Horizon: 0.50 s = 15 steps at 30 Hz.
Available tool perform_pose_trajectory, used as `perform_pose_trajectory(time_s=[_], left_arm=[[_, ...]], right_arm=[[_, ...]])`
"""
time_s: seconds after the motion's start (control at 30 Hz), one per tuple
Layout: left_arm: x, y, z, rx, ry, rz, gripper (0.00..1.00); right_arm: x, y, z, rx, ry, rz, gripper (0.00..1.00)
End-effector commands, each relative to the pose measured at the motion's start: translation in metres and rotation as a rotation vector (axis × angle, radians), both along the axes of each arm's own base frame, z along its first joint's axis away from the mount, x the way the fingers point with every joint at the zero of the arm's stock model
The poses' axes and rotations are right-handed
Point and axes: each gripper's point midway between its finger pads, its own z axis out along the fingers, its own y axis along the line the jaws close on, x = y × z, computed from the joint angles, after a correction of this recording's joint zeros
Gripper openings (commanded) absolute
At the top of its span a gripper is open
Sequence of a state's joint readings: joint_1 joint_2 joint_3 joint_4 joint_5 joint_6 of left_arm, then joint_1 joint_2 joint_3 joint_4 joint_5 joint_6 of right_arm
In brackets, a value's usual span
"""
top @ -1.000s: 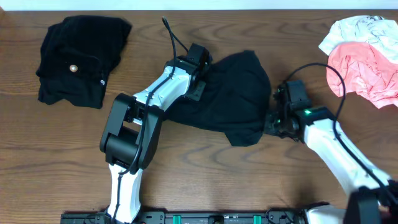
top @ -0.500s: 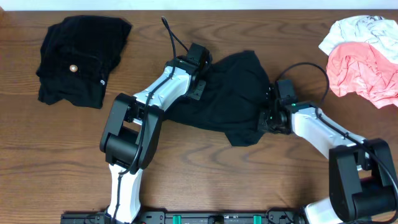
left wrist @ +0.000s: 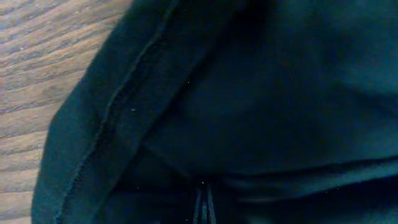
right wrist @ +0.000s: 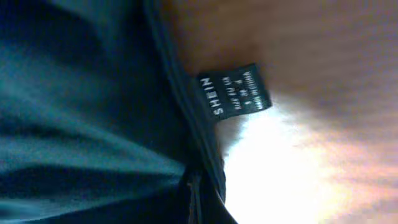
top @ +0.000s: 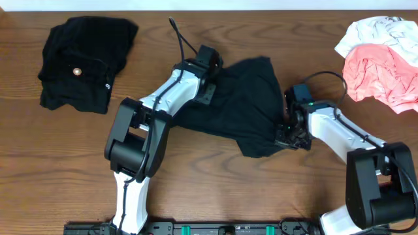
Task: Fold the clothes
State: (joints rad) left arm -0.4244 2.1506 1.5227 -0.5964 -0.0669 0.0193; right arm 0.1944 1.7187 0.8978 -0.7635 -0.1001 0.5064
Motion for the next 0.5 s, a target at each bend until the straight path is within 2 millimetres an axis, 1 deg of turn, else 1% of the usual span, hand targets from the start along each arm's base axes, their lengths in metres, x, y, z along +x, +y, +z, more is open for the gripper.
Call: perform_pose_trajectory(time_s=[0.0, 0.13, 0.23, 0.33, 0.47], left_arm=[[0.003, 0.017, 0.006, -0.002, -0.009, 0.072, 0.05], [0.004, 0.026, 0.005, 0.002, 0.0, 0.093, 0.06], [0.002, 0.029, 0.005, 0.006, 0.008, 0.096, 0.06], [0.002, 0.029, 0.005, 0.007, 0.011, 0.096, 0.06], [0.0, 0.029, 0.006, 0.008, 0.014, 0.096, 0.06]], right_arm=[[-0.033, -0.048, -0.026, -0.17, 0.13, -0.105, 0.01], [-0.025, -0.067, -0.026, -0.177, 0.11, -0.18, 0.01], [-0.018, -0.08, -0.025, -0.187, 0.087, -0.225, 0.01], [-0.01, -0.085, -0.021, -0.181, 0.069, -0.248, 0.01], [-0.004, -0.085, -0.014, -0.179, 0.061, -0.234, 0.01]])
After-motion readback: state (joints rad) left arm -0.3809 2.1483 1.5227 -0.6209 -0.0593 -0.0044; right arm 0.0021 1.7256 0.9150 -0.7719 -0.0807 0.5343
